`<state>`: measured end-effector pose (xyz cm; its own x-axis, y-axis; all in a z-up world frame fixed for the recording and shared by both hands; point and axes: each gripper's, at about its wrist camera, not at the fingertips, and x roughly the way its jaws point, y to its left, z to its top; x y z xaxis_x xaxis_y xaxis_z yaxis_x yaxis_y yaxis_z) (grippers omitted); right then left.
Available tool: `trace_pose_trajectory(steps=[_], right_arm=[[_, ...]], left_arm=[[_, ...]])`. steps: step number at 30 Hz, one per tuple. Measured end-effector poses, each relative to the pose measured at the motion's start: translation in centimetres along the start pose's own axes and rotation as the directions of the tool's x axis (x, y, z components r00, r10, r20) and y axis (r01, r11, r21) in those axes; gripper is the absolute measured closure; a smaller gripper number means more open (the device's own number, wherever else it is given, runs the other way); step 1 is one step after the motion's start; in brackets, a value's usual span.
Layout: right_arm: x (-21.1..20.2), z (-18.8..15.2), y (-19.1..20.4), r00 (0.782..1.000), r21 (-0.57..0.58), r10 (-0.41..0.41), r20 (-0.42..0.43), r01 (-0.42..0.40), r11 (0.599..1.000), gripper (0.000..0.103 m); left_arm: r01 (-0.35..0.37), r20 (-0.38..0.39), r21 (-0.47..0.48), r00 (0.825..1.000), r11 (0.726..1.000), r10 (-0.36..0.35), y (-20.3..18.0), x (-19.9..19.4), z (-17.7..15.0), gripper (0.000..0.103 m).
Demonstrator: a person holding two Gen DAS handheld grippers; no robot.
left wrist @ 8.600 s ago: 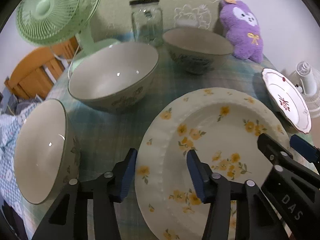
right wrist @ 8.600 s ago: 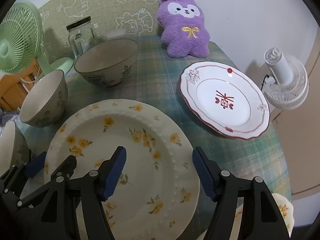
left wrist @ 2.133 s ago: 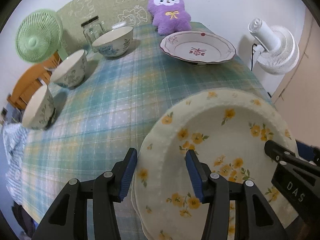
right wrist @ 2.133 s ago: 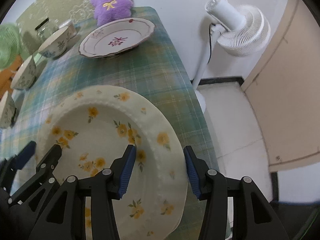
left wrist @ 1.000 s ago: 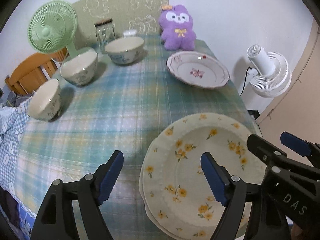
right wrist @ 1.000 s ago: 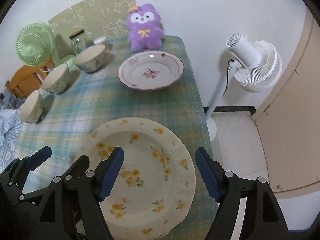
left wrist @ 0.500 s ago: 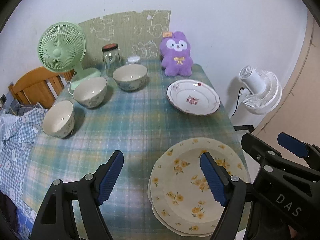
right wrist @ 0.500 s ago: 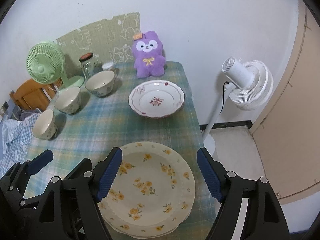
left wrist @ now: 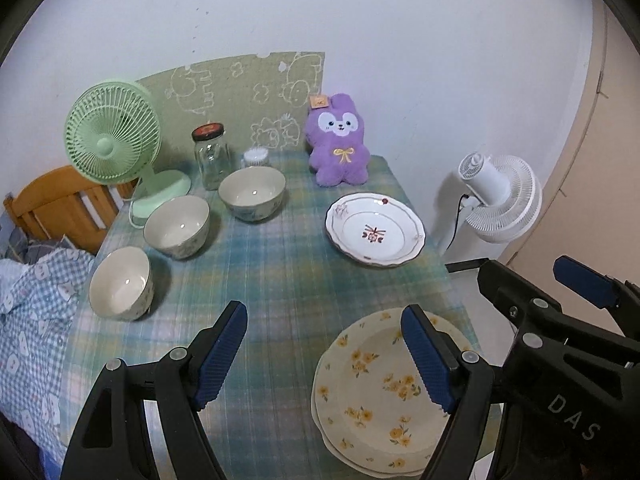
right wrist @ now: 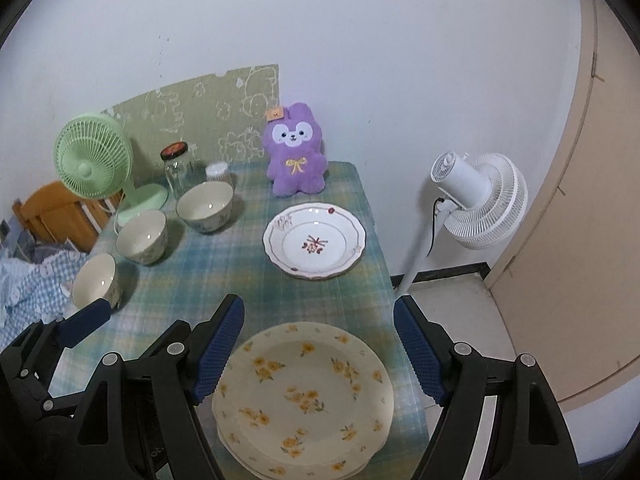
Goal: Organize plates and bowls
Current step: 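Move both grippers to the white plate with red trim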
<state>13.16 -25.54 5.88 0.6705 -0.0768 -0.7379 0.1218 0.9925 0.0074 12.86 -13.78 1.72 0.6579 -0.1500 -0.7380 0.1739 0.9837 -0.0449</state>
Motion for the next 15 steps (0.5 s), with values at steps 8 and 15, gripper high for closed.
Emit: trace_pose_trajectory(steps=[8,15], right_arm=[[1.4,2.0,-0.3,1.000,0.018,-0.011,0.011,0.010,1.000,0.023],[4.2,4.4,-2.0,1.000,0.013,0.025,0.005,-0.025,1.000,0.023]], left_arm=[[-0.009,0.014,-0.001,1.000,1.000,0.009,-0.4,1.3,1.9,0.022],[-0.042,0.031,-0.014,0.999,0.999,0.042,-1.9,3.2,4.1,0.022]])
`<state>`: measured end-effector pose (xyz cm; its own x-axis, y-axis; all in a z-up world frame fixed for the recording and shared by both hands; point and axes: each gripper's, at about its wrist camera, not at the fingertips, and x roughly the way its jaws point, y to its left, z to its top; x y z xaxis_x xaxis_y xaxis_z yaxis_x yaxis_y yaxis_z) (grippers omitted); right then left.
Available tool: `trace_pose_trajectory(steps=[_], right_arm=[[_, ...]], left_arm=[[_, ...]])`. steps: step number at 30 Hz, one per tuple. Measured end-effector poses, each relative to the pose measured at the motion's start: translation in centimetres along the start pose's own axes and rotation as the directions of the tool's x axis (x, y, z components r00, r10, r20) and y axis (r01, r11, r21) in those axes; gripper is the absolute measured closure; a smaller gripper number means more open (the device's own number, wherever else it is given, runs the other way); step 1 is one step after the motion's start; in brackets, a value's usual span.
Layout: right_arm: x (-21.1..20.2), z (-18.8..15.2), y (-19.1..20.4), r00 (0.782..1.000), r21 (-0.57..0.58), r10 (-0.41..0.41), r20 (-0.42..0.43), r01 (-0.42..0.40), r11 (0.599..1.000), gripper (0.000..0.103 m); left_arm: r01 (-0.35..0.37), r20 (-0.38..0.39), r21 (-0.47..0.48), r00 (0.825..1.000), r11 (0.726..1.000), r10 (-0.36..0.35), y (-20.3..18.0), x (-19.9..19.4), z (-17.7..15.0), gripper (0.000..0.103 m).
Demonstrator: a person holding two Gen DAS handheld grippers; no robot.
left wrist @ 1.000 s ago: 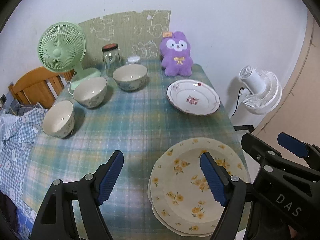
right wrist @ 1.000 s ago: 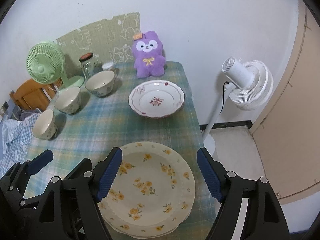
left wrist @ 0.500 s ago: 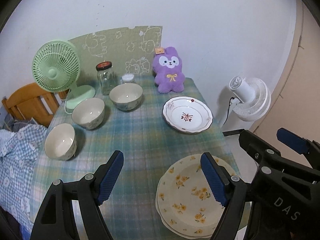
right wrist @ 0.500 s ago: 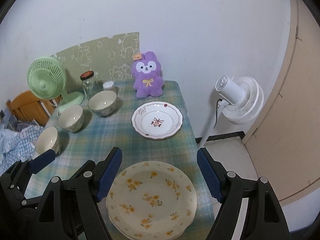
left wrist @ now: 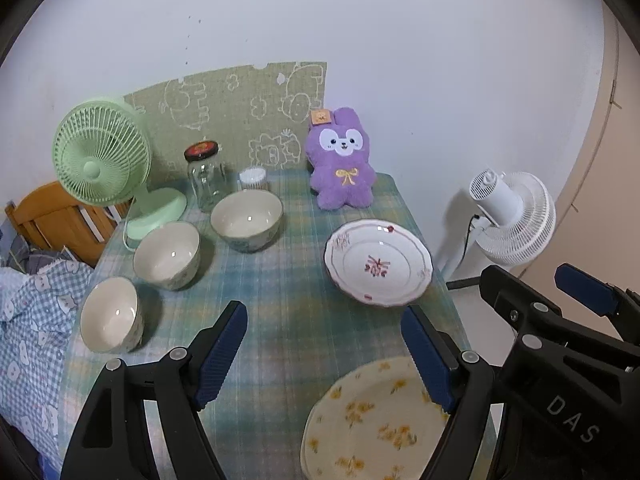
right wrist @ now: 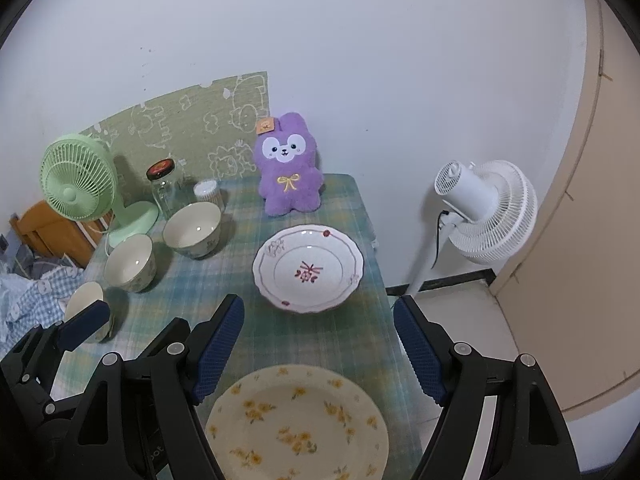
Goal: Organize plates and bowls
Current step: 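Move both grippers to the white plate with red trim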
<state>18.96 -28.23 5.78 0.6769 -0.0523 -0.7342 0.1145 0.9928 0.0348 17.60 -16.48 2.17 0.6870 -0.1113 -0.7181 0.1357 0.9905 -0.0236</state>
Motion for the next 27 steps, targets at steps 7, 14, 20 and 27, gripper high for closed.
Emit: trace_pose_trajectory(steps=[7,14,20,27], right_arm=[[3.5,2.1,-1.2,1.000,-0.028,0.026,0.007,-0.026,0.999,0.023],[7.2,3.2,-2.0,0.999,-0.040,0.035,-0.007,-0.035,0.999,0.023],[10.3,3.9,-2.6,0.999,-0.029,0.040,-0.023,-0.041,0.999,0.023],[14.2,4.1,-3.3,0.998,-0.018,0.042,-0.043,-0.043,0.999,0.027]], left_arm=[[-0.027,-0.021,-0.040,0.999,0.999,0.026,-0.8,3.3,1.7,0.022],[-0.058,-0.033,-0.056,0.998,0.997,0.057,-1.2,6.8,2.5,0.022],[-0.084,-0.028,-0.054,0.996,0.995,0.083,-1.7,9.5,3.0,0.029],[-0.095,-0.057,-0.063,0.994,0.993,0.091,-2.2,13.1,3.3,0.032]])
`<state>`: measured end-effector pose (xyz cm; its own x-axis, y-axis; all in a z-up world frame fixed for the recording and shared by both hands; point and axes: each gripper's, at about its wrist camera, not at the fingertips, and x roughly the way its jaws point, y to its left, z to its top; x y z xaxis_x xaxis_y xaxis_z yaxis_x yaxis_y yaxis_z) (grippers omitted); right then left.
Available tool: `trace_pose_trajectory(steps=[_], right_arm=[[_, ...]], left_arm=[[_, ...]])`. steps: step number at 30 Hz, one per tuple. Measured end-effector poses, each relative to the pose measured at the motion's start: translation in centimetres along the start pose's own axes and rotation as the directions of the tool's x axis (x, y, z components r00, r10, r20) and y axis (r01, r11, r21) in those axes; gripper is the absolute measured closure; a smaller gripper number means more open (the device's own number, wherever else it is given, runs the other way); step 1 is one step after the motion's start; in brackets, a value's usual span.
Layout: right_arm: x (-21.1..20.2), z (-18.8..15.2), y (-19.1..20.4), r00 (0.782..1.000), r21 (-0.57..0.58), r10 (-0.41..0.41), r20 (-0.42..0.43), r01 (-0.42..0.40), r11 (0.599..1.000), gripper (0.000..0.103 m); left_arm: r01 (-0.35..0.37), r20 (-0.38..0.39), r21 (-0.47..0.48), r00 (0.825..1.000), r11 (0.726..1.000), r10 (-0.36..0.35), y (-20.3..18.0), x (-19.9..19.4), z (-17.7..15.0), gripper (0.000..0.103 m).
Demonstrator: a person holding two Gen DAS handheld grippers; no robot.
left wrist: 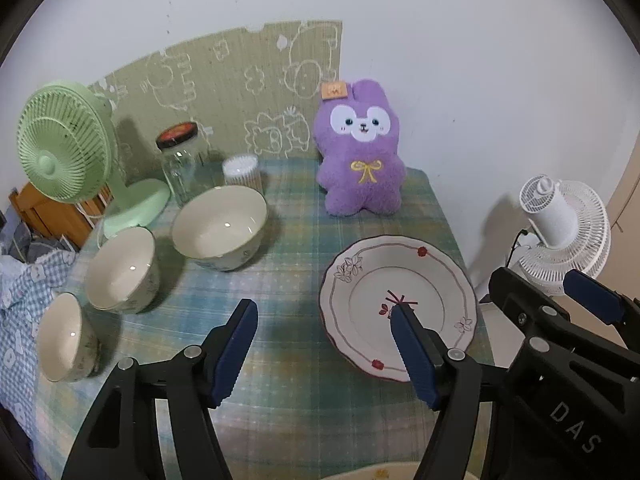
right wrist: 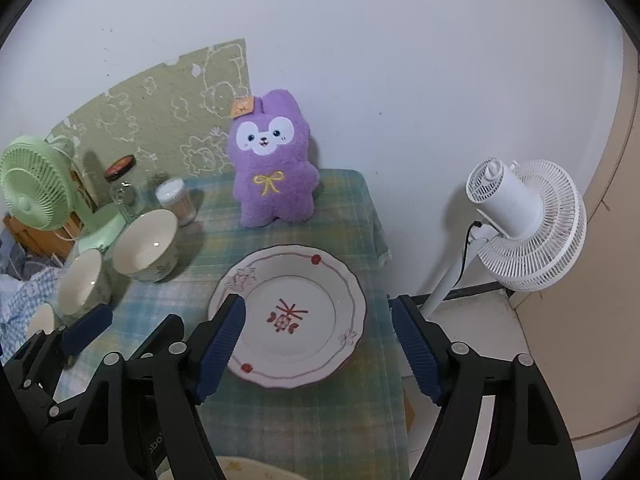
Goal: Organize plates and bowls
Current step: 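Move both grippers to the white plate with red trim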
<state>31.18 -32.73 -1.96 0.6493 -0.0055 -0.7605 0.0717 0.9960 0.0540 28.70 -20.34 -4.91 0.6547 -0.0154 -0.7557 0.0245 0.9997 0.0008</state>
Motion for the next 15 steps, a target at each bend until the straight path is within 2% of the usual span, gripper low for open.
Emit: trace_pose_trajectory(steps=[9,15], right_arm=[[4.0,0.3,-0.8,1.000,0.009,0.000,-0.025,0.000,1.000,0.028],[6.6,0.4,-1.1,0.999,0.010,-0.008,-0.042,0.008,1.000,0.028]], left_arm=[[-0.004,-0.033,-0.008,0.999,1.000,0.004,-0.9,3.9,0.4,0.033],[0.005,-0.052,0.020,0.999,1.000,-0.004,-1.9,6.4,0.7,0.033]])
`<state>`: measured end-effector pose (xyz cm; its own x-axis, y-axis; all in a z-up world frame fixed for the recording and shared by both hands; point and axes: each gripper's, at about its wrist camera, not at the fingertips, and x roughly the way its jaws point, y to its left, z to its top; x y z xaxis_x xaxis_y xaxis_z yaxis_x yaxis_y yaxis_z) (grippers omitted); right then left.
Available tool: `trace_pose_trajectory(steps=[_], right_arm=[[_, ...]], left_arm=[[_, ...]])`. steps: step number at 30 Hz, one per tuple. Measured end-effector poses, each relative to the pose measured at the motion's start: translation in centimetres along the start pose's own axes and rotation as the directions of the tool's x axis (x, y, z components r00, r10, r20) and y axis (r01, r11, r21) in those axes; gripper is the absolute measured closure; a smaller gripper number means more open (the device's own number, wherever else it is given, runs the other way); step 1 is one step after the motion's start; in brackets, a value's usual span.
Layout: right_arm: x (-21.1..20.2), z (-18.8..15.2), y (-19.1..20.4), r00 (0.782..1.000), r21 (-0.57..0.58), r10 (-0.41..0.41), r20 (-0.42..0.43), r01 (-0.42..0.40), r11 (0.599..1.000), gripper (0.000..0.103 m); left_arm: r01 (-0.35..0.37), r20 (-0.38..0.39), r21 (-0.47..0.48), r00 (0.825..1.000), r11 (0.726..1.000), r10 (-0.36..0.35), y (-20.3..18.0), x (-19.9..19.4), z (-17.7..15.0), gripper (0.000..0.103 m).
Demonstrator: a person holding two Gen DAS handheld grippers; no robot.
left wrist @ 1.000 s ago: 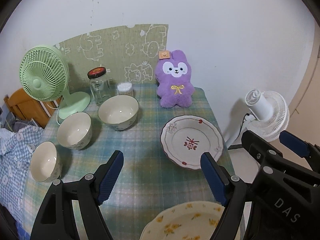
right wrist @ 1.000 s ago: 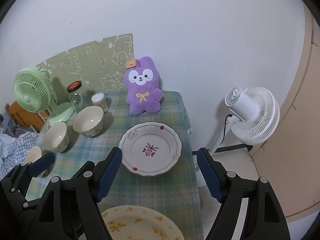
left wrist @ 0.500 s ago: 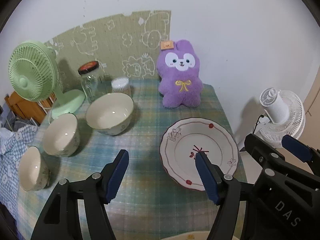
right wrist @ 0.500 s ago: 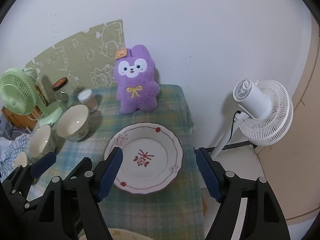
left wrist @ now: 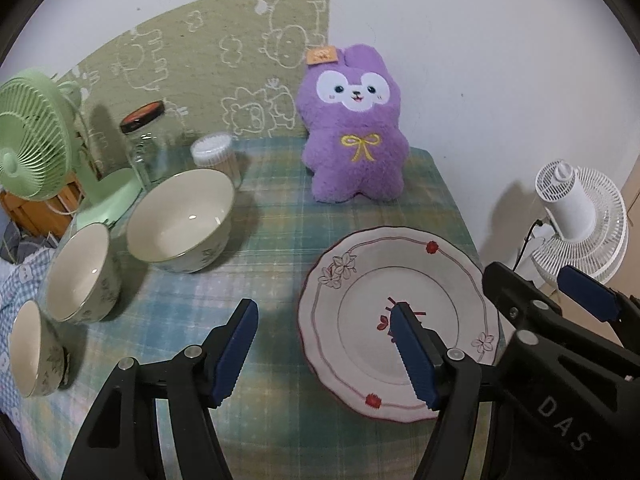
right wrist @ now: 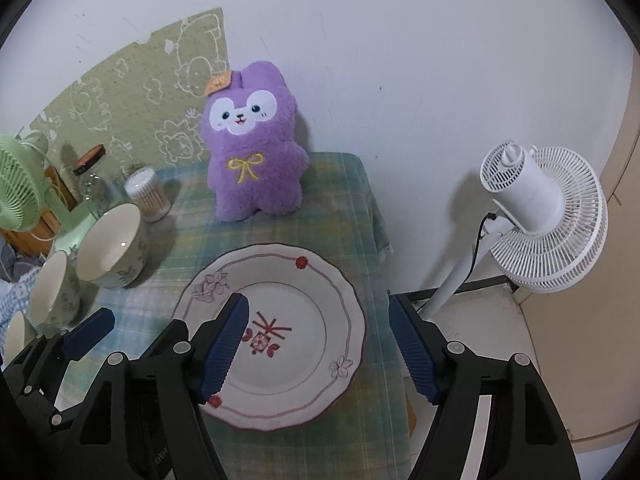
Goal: Organize plates and bowls
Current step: 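Move both grippers to the white plate with red trim, then close both grippers on the rim of the red-trimmed white plate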
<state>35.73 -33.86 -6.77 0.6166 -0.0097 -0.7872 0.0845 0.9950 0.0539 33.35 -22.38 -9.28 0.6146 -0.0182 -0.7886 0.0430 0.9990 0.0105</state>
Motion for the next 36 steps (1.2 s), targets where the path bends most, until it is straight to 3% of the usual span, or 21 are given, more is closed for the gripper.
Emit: trace_pose_trajectory(steps=[16,24,32,36], right_arm=[[6.0,-0.8,-0.9,0.996,0.022,-0.005,-0.092,0.008,1.000,0.031],[8.0,-1.1,-1.5,0.992,0.031,-0.008,-0.130,0.012,0.999,0.036],[9.3,-1.3,-1.8,0.987,0.049,-0.003,-0.162,0.011,0.999,0.037],[10.0,-1.3,-1.9,0.983,0.060,0.001,-0.184,0.010,0.998,0.051]], left_arm=[[-0.017,-0.120,0.044,0.993,0.999,0.022,-1.0,5.4,-0.3,0.037],[-0.009,-0.184,0.017,0.983,1.000,0.012,-0.6,7.5,-0.5,0.047],[-0.017,-0.189,0.034,0.982,0.999,0.023,-0.9,8.1,-0.5,0.049],[-0.014,-0.186,0.033,0.982,0.999,0.020,-0.9,8.1,-0.6,0.048]])
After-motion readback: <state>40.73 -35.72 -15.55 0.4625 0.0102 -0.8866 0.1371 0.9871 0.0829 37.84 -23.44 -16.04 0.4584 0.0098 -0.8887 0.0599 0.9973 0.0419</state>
